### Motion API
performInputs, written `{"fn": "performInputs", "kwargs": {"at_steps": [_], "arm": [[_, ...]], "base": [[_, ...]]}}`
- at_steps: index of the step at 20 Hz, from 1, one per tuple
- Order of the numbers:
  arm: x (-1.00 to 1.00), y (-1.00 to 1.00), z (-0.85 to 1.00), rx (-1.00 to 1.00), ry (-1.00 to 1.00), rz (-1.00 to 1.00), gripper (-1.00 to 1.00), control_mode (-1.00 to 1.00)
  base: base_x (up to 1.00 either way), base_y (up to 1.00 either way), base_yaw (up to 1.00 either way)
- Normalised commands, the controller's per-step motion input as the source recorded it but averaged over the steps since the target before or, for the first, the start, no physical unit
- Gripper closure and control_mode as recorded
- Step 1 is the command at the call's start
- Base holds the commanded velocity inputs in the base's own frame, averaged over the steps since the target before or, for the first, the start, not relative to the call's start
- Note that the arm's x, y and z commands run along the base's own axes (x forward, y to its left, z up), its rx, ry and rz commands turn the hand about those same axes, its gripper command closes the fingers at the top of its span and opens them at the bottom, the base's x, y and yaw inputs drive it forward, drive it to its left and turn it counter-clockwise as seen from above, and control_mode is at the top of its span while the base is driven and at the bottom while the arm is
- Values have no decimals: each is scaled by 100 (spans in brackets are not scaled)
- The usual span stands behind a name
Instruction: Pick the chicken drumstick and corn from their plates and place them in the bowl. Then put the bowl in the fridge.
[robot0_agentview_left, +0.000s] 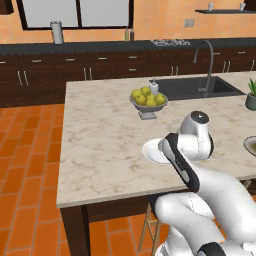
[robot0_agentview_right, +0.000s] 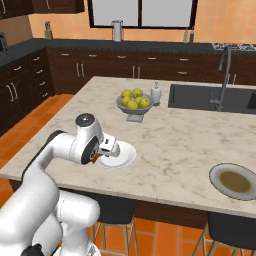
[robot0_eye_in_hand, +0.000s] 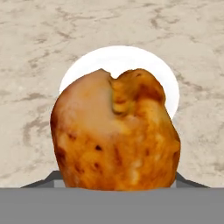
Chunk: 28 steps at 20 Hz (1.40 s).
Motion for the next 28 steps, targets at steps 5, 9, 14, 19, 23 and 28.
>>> {"fn": "performInputs", "kwargs": {"at_steps": [5, 9, 14, 19, 23, 28], "arm": [[-71, 0, 93, 1, 1, 0, 100, -100], [0, 0, 0, 0, 0, 0, 100, 100], [0, 0, 0, 0, 0, 0, 100, 100], [0, 0, 0, 0, 0, 0, 100, 100], [0, 0, 0, 0, 0, 0, 100, 100], [0, 0, 0, 0, 0, 0, 100, 100]], "base": [[0, 0, 0], [-27, -40, -4], [-48, -100, 0], [-44, -100, -1], [-19, -100, -3], [9, -96, -1]]}}
